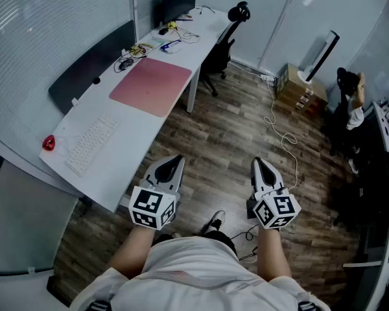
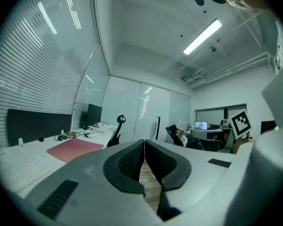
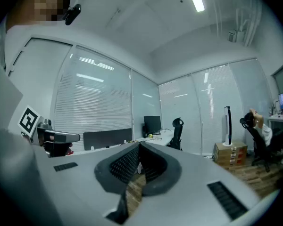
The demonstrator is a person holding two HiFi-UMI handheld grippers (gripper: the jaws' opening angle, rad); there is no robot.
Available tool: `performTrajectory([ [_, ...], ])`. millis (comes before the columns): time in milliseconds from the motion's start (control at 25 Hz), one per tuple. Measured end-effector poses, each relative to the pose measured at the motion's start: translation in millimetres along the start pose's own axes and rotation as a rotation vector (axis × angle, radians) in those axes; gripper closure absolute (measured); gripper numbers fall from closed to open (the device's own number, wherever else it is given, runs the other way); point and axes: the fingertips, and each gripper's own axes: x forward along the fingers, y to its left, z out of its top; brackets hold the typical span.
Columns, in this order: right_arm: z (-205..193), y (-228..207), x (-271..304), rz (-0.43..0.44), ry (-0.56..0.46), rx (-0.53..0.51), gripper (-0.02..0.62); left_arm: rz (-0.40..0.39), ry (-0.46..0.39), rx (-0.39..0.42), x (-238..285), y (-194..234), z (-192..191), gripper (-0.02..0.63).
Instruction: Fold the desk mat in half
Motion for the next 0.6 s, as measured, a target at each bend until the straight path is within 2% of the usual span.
performTrajectory([
  [600,6.0,-3.3,-2.4,0.011,-0.002,-0.013,0.545,-0.001,0.009,-0.008,3.1,-9.1,-0.7,0.591],
])
